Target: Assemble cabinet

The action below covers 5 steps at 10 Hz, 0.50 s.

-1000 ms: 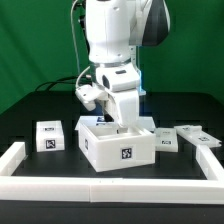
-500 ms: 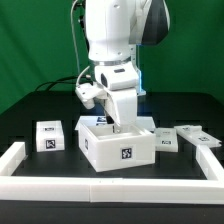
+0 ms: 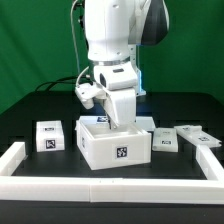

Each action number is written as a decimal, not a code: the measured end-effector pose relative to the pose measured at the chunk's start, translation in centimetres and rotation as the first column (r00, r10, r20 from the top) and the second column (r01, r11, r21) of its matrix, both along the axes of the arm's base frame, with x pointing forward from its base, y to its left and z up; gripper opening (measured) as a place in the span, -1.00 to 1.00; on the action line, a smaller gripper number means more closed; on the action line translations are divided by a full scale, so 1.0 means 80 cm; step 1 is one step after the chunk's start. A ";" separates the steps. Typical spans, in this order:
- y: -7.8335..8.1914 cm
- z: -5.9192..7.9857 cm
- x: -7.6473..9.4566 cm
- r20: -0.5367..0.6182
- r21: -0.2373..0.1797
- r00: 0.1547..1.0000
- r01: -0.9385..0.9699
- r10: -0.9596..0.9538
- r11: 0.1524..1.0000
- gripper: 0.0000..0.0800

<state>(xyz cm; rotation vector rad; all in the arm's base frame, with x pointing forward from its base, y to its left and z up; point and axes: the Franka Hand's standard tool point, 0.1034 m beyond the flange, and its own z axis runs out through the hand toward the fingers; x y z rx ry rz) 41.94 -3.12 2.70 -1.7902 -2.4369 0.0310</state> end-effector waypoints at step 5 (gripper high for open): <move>0.000 0.000 0.001 0.001 -0.001 1.000 0.011 -0.011 1.000 -0.90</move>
Offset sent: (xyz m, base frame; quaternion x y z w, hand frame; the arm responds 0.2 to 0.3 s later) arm 0.0000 0.0000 0.0000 0.0000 0.0000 0.0000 1.0000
